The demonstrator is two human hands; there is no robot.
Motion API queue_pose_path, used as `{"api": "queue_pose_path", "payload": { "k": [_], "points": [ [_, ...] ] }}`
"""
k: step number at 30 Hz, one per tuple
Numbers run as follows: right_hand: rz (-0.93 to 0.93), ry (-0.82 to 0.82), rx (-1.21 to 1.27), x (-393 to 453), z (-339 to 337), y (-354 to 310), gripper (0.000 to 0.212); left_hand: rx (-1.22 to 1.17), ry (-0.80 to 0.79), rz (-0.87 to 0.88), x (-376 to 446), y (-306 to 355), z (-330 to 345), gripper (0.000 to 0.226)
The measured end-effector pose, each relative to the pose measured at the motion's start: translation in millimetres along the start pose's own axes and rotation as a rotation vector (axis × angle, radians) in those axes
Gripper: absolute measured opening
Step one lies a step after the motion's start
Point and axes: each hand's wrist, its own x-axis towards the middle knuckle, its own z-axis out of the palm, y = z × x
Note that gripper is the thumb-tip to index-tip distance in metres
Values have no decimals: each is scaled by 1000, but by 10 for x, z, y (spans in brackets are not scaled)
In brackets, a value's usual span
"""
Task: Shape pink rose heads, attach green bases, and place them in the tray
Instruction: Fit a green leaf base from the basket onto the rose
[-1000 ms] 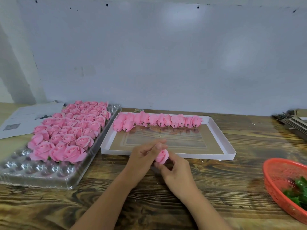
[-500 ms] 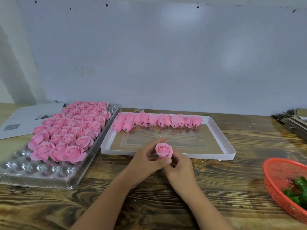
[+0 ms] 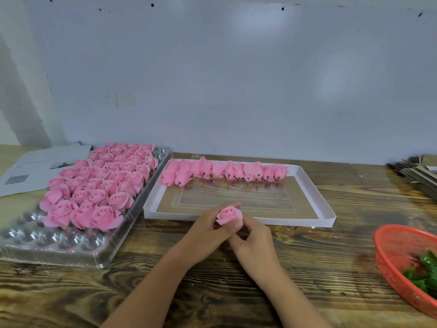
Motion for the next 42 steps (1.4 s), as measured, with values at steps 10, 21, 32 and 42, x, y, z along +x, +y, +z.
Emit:
{"api": "queue_pose_path", "payload": {
  "k": [10,21,32,42],
  "points": [
    [72,16,-47,-12,20,-34,37,88,161,-27,-75,-57,-43,68],
    [23,-91,-65,-50,141,-32,46,86,278,-133,-383,-122,-188,78],
    [31,-238,1,-117,169,-84,50,46,416,-159,-602,-2,-266,64],
    [52,-212,-14,-90,122,-12,31,272,860,-61,-1085,476,-1725,51]
  ]
}}
